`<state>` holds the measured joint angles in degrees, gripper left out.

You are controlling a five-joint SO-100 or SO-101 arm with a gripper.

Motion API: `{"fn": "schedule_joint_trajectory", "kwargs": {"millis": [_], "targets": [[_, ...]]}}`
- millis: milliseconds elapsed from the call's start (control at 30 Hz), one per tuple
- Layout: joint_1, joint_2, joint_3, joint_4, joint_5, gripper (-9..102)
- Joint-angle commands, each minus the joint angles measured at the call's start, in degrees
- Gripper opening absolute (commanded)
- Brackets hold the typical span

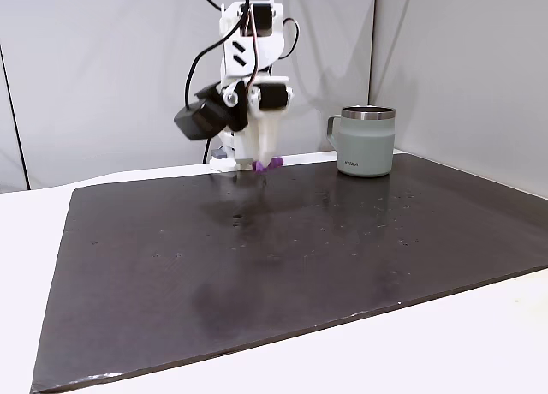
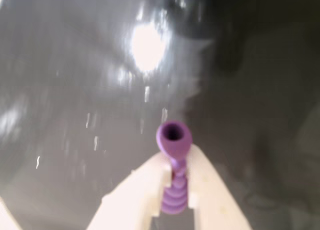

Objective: Grasp a pengrip and put it in the cup.

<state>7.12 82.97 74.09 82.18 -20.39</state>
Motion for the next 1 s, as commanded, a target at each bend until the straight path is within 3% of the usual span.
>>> {"fn": "schedule_joint_trajectory", "kwargs": {"millis": [0,167,567,967], "targets": [[-4.7,14.2,0.9,4.9,0.5,0],[-16.9,26.9,3.5,11.8,1.9,0],[-51.9,34.6,9.8,12.7,14.2,0],[-59.7,29.7,9.2,9.8,17.1,0]]}}
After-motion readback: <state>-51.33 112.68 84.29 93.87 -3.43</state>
